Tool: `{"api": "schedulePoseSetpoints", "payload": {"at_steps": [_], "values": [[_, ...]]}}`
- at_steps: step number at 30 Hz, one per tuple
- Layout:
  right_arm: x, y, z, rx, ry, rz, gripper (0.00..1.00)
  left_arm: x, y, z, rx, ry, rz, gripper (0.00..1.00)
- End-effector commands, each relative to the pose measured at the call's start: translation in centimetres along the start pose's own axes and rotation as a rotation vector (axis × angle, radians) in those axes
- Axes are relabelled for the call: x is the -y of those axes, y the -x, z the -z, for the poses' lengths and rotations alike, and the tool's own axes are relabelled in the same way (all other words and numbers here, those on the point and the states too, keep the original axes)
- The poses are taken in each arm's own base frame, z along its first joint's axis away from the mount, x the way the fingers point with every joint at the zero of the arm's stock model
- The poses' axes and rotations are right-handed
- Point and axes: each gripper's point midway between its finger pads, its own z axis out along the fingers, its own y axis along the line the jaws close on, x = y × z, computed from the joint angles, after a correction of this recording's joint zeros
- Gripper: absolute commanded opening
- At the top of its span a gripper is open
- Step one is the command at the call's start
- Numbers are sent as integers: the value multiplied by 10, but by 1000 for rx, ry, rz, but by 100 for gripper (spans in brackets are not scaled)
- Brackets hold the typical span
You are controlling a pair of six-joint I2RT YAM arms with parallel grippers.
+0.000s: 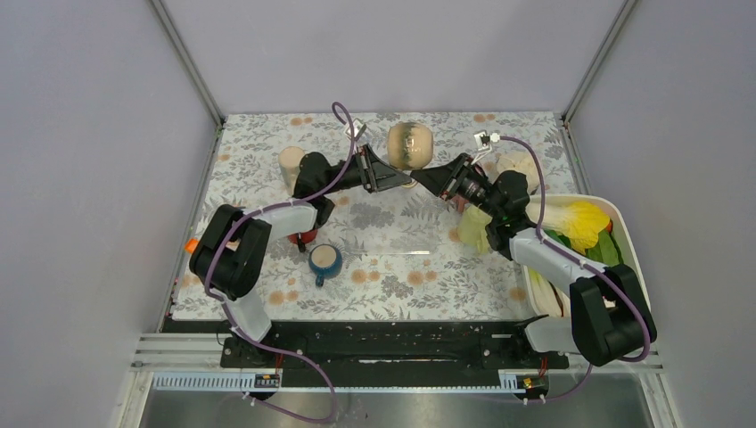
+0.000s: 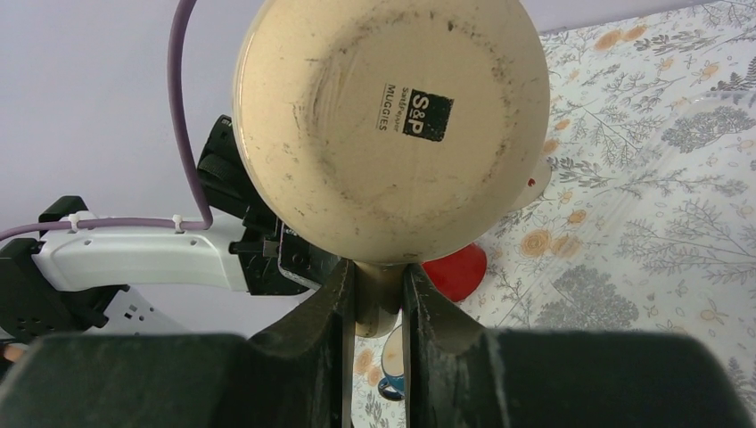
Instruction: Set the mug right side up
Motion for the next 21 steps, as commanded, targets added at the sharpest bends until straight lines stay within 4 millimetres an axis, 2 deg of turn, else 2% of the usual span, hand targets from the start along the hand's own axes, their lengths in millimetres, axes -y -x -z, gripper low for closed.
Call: {"api": "schedulePoseSetpoints", "payload": {"at_steps": [1, 4, 6, 11, 14, 21], "values": [[-33, 20, -2, 60, 124, 127, 2, 45, 48, 13, 182, -77, -80, 0], [-36, 23, -1, 69, 129, 124, 29, 53, 47, 14, 179, -111, -93, 0], [-39, 25, -1, 78, 130, 124, 43, 55, 46, 14, 176, -111, -98, 0], [-46, 34, -1, 90, 146, 137, 67, 46, 43, 16, 168, -73, -103, 0], [-48, 38, 0, 88, 143, 148, 73, 42, 43, 18, 170, -50, -114, 0], [-40, 40, 10, 7, 91, 250, 77, 22, 53, 27, 173, 65, -171, 0]]}}
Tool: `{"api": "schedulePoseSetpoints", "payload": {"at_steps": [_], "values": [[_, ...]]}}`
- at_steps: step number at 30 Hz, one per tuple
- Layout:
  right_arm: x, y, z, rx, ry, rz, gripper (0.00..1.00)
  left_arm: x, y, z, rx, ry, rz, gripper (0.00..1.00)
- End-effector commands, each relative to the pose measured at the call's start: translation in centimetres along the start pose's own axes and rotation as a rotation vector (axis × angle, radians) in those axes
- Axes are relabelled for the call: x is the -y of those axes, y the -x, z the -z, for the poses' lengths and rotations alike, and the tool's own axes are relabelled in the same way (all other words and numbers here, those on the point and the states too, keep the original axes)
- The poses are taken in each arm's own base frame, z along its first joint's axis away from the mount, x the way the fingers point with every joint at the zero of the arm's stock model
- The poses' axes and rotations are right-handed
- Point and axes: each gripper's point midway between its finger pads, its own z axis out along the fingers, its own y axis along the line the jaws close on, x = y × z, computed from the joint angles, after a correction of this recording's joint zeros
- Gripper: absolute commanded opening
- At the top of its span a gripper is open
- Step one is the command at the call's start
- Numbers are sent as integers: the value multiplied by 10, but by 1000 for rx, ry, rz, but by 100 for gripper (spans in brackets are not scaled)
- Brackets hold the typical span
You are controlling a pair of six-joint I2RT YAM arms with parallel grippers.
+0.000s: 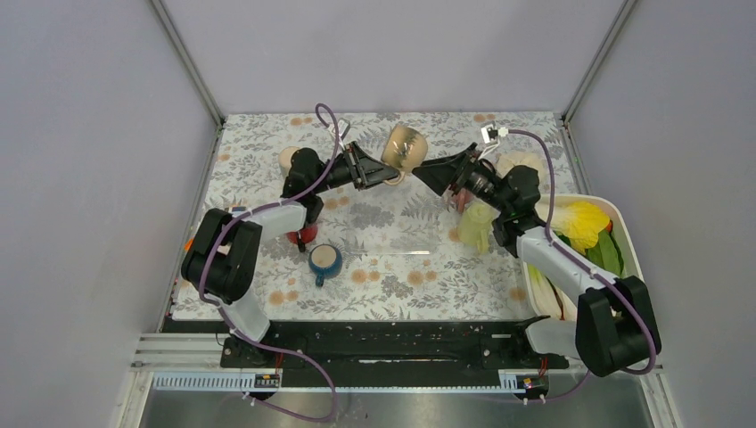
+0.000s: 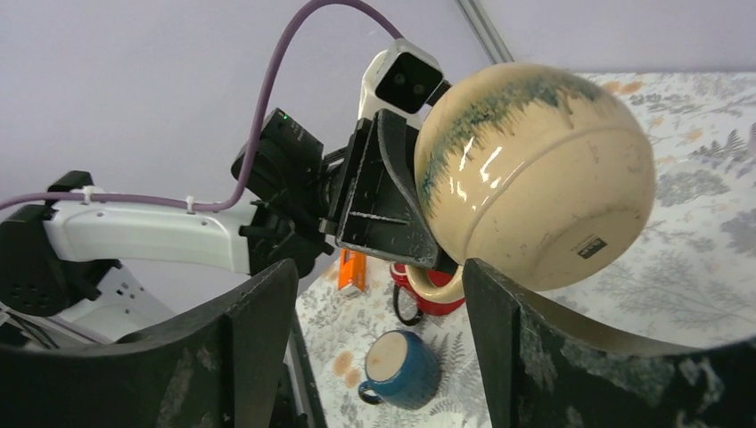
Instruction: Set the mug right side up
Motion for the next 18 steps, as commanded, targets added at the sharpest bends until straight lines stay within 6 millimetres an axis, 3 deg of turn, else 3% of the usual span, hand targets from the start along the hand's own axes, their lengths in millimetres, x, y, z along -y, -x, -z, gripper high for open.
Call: {"api": "schedulePoseSetpoints", "payload": {"at_steps": [1, 10, 18], "values": [[-15, 23, 9, -29, 16, 183, 77, 45, 30, 10, 89, -49, -253, 0], [5, 22, 63, -167, -155, 430, 82, -1, 67, 26, 75, 271, -452, 0], [9, 20, 116, -202, -362, 644, 85, -25, 100, 30, 64, 448, -656, 0]]}}
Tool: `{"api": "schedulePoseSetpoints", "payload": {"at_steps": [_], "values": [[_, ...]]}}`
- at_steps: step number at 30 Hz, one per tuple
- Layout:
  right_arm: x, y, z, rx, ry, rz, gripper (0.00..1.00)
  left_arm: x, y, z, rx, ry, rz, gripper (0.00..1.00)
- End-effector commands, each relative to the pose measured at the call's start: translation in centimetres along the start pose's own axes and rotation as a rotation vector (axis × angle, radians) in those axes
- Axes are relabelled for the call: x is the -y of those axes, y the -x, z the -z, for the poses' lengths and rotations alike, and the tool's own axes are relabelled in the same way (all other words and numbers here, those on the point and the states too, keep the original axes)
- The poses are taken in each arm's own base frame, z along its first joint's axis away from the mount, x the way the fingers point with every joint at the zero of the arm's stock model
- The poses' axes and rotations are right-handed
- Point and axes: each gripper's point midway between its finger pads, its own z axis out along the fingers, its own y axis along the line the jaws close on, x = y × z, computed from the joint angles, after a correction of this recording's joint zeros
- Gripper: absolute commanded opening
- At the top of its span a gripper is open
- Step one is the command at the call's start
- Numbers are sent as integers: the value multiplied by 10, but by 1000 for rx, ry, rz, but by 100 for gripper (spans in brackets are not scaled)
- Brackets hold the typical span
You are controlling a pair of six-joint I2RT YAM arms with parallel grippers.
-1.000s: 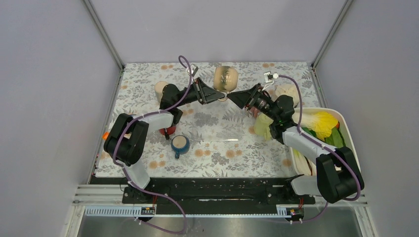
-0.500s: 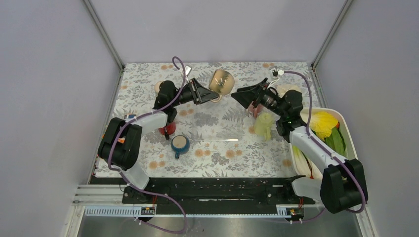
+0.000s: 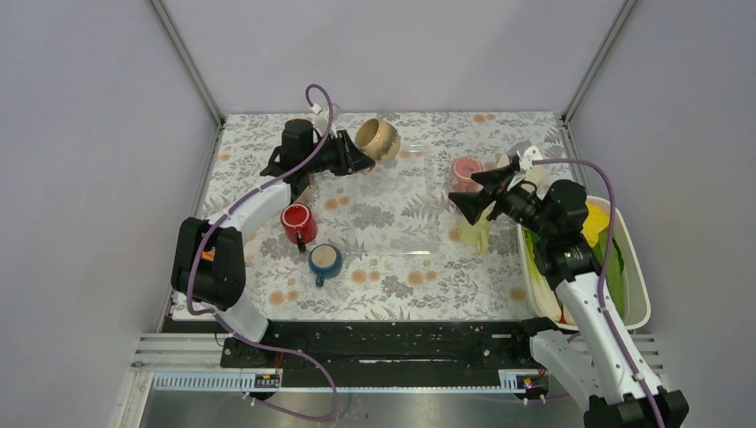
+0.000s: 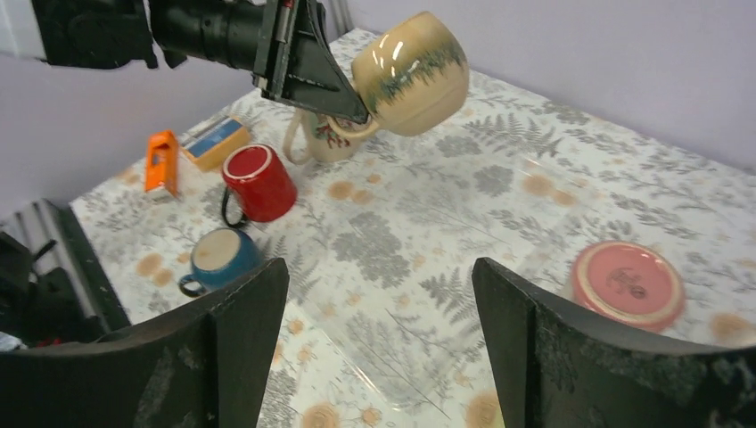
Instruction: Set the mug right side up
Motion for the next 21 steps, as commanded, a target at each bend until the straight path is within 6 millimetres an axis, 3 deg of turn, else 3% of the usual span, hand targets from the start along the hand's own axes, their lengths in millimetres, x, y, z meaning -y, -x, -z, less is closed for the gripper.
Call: {"api": "schedulePoseSetpoints", "payload": {"at_steps": [1, 6, 21], "values": [[16, -16, 28, -80, -138, 150, 85, 18, 61, 5, 135, 25, -309, 0], [16, -38, 42, -117, -156, 192, 86, -11, 70, -11, 110, 106, -431, 0], [9, -71, 42, -143, -50, 240, 86, -77, 68, -52, -55, 170, -643, 0]]}}
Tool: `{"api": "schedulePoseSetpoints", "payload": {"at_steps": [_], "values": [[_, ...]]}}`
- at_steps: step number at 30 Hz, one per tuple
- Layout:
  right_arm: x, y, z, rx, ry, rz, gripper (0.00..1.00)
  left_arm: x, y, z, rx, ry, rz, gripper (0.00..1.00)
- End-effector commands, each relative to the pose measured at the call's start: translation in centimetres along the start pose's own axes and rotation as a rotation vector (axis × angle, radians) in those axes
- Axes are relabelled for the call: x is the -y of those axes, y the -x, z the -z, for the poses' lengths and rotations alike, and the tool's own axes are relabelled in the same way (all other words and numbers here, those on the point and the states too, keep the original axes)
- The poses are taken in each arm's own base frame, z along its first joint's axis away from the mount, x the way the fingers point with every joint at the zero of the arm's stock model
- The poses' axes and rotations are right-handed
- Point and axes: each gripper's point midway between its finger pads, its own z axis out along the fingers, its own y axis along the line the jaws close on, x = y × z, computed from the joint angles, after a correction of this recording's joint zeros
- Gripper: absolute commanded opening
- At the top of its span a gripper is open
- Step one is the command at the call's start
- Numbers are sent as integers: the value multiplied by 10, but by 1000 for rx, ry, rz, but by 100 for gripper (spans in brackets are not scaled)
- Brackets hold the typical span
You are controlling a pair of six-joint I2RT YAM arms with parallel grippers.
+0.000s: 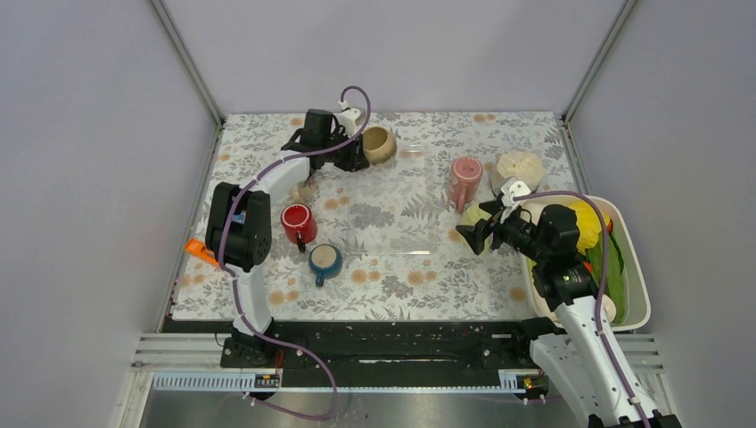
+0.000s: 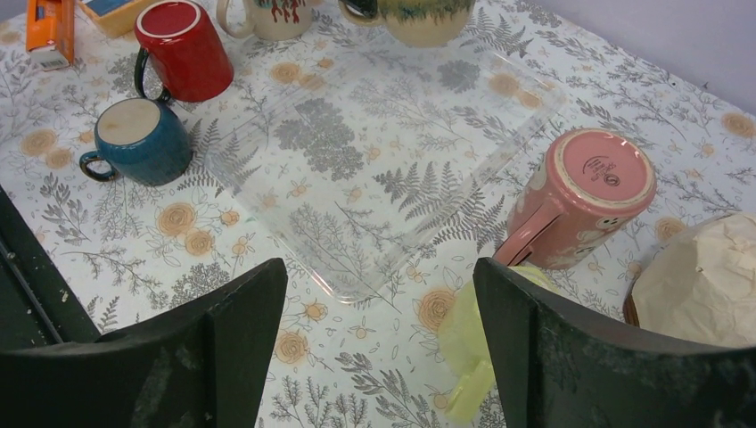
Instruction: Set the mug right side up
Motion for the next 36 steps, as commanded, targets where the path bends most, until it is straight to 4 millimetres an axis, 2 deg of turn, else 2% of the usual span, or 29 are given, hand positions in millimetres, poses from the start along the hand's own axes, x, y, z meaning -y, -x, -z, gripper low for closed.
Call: {"api": "schedulePoseSetpoints", "payload": {"at_steps": [1, 11, 22, 36], "values": [[-2, 3, 0, 29, 34, 50, 86, -11, 71, 0, 149, 26, -200, 0], [-2, -5, -2, 17, 55, 29, 86, -52, 56, -24, 85, 110, -180, 0], [-1, -5, -2, 16, 57, 26, 86, -79, 57, -31, 67, 225, -156, 0], [-2, -4, -1, 22, 62, 29, 86, -80, 49, -41, 50, 247, -141, 0]]}}
